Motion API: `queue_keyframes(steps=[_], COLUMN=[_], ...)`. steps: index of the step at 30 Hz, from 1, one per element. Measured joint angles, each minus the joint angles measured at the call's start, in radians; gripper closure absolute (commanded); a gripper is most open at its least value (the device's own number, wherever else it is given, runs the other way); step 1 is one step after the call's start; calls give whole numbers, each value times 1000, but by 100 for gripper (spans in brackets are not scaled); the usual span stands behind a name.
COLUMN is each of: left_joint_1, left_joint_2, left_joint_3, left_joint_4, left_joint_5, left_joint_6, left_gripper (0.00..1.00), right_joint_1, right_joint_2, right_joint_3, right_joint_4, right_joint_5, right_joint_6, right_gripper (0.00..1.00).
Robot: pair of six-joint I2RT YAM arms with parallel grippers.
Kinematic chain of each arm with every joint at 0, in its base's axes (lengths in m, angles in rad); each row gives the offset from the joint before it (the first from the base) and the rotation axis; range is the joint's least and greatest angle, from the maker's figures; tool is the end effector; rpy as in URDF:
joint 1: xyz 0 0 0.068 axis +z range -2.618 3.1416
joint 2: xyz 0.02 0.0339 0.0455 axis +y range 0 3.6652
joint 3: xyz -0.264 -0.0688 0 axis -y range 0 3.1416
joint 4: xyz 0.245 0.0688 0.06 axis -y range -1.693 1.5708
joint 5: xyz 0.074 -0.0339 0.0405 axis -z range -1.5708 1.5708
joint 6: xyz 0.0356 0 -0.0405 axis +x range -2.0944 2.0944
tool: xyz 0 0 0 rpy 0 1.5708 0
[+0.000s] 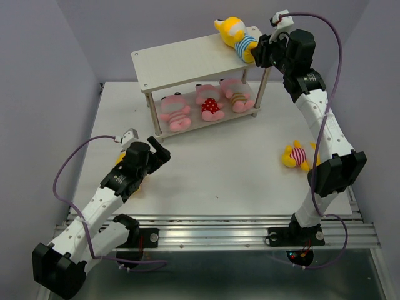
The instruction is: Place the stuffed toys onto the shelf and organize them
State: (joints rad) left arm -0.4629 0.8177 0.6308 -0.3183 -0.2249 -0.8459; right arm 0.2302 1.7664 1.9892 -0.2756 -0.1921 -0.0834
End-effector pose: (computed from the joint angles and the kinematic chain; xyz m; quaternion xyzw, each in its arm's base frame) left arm 0.1704 -0.0762 0.2669 -0.2189 0.8295 -0.2305 0.4593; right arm 0.3935 0.0992 0.4794 -0.1780 0.7030 0.1196 0.6781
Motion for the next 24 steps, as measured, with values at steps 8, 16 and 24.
queue_keyframes(steps=[8,16,24], left_joint_1=[0,0,0], left_joint_2=[0,-15,-63], left_joint_3=[0,0,68], left_joint_4=[0,0,-43], left_joint_5=[0,1,-9], left_joint_6=[0,0,35], left_gripper=[1,1,1], right_joint_1=[0,0,0], right_joint_2=[0,-1,-39], right_joint_3=[0,0,0], right_joint_4=[0,1,0], right_joint_5=[-3,-18,-19], right_joint_6=[3,6,9], right_gripper=[48,41,23])
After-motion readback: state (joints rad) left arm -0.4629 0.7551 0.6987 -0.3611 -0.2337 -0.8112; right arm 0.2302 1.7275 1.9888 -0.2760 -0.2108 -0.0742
